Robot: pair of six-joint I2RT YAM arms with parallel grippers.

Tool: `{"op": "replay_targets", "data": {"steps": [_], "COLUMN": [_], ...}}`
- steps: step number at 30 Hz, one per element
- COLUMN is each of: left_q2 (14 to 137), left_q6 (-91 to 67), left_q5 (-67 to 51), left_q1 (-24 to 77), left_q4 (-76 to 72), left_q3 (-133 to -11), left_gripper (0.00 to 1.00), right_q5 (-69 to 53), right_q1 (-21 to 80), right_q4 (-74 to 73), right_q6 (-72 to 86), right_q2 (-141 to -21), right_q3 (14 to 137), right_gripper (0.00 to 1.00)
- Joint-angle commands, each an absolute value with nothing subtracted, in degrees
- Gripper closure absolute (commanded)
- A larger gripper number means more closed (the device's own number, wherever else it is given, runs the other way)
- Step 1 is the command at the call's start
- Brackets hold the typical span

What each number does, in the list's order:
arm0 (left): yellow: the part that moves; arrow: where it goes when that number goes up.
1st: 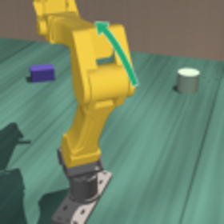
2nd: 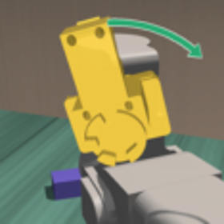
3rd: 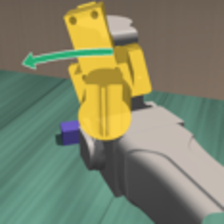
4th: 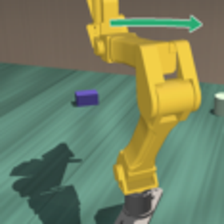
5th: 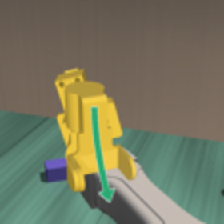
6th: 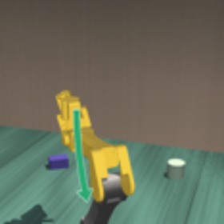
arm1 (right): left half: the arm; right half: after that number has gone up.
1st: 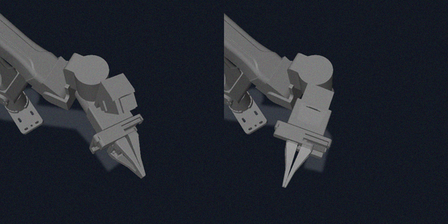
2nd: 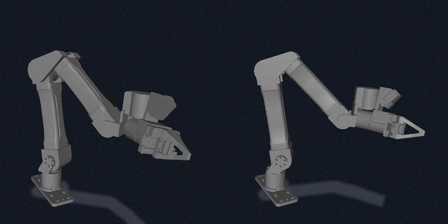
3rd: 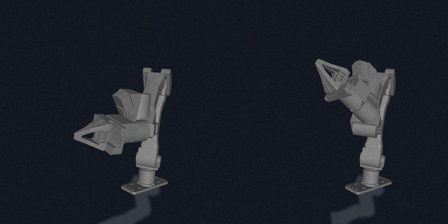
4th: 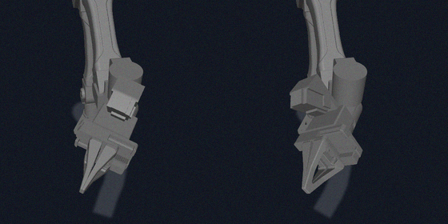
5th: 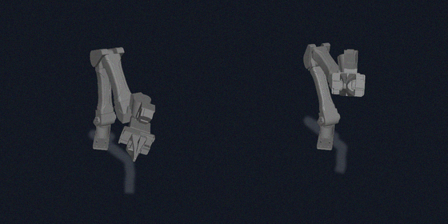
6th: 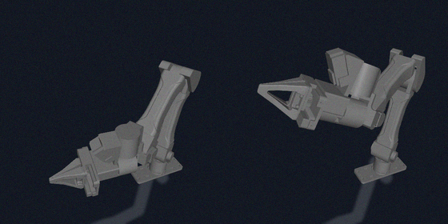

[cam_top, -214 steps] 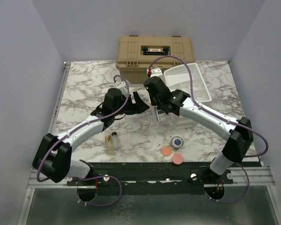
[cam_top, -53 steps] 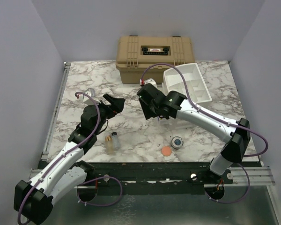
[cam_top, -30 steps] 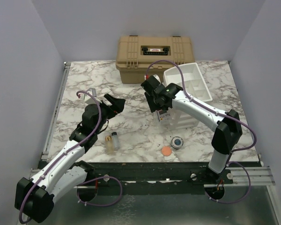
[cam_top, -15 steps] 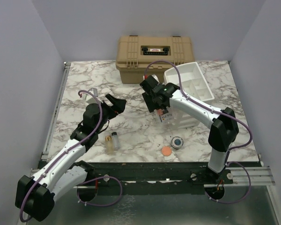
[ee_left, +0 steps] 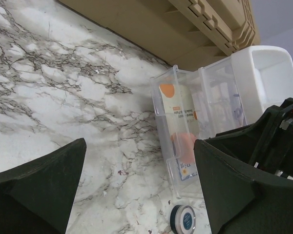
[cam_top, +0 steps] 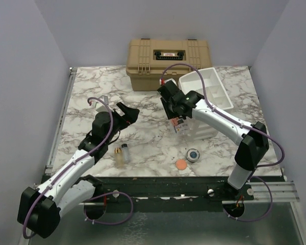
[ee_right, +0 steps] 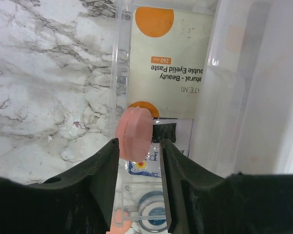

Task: Organize the makeup
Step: Place the makeup tool in the drawer.

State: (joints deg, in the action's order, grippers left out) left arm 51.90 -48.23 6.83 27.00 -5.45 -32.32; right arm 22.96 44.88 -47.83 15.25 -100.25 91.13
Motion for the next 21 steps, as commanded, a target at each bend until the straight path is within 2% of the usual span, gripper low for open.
{"op": "replay_targets", "data": {"steps": [1, 15, 20, 21], "left_q2": [52.88, 66.03, 70.98, 71.89], "left_q6": [-48.73, -50.10, -50.20, -50.87], "left_q5": [4.36, -11.88, -14.03, -14.25], "left_q1": [26.72, 26.97, 27.55, 27.64], "left_q4": [-8.23, -19.09, -21.17, -22.24], "left_q3": [-32.47, -37.19, -39.28, -39.42], "left_gripper": [0.07, 0.07, 0.09, 0.10], "right_q5": [22.64, 21.43, 22.18, 21.91], "right_q1": [44.58, 44.65, 44.65, 44.63], "right_q4": [-46.60, -41.94, -42.60, -42.98], "right_q6": [15.96, 14.45, 13.67, 13.35], "right_q2": [-99.41, -101.90, -103.33, -102.31], "right_q3": [88.11, 83.79, 83.30, 82.75], "right_gripper": [0.57, 0.58, 0.64, 0.69]}}
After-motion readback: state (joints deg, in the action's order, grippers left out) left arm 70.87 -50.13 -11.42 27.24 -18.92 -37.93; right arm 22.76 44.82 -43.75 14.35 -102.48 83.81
